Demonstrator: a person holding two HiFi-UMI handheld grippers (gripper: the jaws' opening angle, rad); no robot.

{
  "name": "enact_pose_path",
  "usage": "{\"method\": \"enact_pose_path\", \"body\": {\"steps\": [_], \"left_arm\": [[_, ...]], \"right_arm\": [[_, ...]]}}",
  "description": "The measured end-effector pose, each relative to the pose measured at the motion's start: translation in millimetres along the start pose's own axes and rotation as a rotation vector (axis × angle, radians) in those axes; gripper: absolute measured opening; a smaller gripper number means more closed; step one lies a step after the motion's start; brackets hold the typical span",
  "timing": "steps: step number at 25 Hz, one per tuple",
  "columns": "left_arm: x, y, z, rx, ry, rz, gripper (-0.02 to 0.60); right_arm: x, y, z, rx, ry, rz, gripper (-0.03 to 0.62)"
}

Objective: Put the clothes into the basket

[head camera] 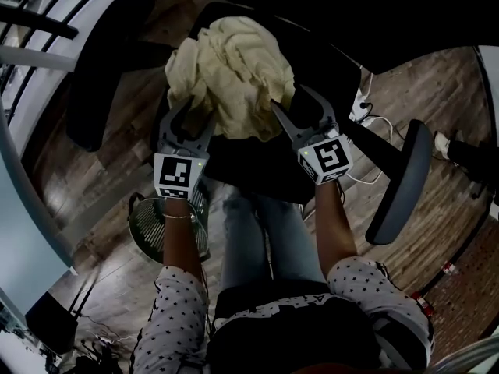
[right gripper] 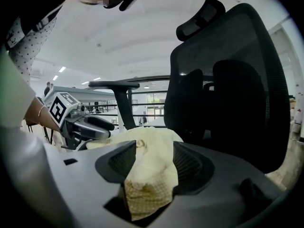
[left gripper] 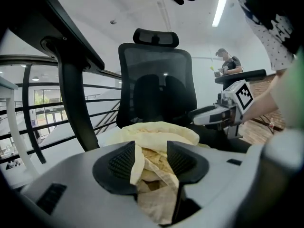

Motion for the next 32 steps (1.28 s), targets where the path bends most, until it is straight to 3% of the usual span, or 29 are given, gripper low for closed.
{"method": "enact_pose_path", "body": {"steps": [13, 26, 32], "left_arm": [[-13.0, -4.0, -34.5, -0.059, 0.063, 0.023, 0.199], [-21.2, -5.2, -55.7, -0.061, 0.123, 0.052, 0.198], [-18.0, -8.6, -61.1, -0.063, 0.117, 0.042, 0.135]], "right_arm": [[-50.1, -29.3, -37.1, -0.022, 0.179, -0.055, 0.253], [-57.4, -4.6, -71.0, 0.122, 0.248, -0.137, 0.247], [-51.2, 7.8, -76.0, 0.162, 0.238, -0.130, 0.131]]}}
Point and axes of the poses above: the fingertips, and each gripper's own axes: z backward along the fingers, y to its left, x out of its top, the point moved 2 cm from there along z, backward along the fingers, and after that the axes turned 3 degrees about -z, right-handed, at the moved point
